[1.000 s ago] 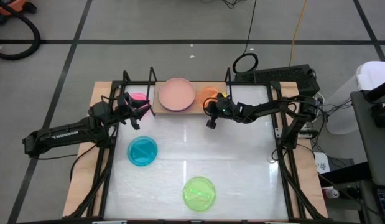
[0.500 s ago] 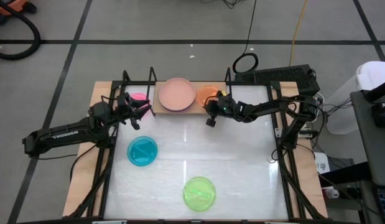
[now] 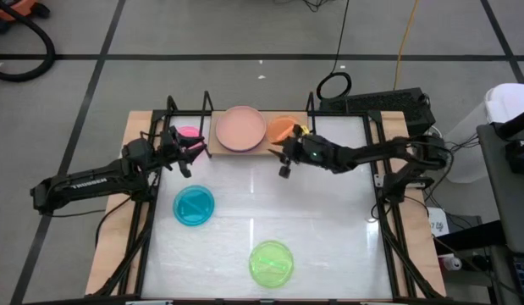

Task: Place and stack plates onto a shelf
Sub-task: Stack the pink transparent plate on top of the orange transparent plate on the shelf

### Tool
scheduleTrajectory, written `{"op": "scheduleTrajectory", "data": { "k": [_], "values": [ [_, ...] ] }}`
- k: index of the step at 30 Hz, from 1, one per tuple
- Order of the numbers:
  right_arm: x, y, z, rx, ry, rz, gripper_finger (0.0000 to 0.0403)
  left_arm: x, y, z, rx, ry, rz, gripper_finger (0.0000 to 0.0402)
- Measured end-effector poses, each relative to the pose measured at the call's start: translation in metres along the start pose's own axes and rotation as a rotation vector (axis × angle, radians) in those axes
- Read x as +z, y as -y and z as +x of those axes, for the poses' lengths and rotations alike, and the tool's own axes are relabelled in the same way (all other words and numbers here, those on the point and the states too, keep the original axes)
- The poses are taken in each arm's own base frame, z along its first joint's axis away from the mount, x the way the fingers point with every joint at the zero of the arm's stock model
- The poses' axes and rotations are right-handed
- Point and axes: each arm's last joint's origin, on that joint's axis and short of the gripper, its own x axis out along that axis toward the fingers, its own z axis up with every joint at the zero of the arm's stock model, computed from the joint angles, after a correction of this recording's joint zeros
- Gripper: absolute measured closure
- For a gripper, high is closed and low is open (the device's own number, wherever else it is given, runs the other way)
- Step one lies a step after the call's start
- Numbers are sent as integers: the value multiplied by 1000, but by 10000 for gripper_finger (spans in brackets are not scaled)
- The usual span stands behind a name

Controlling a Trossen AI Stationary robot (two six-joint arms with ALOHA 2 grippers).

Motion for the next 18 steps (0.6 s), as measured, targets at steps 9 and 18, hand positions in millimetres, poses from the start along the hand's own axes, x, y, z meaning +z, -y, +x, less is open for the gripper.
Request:
{"op": "scheduleTrajectory", "data": {
  "k": [9, 18],
  "values": [
    [44, -33, -33, 101, 210, -43, 307, -6, -1, 6, 17, -48, 10, 252],
    [41, -51, -39, 166, 180, -67, 307, -16, -5, 16, 124, -119, 17, 252]
  ]
}}
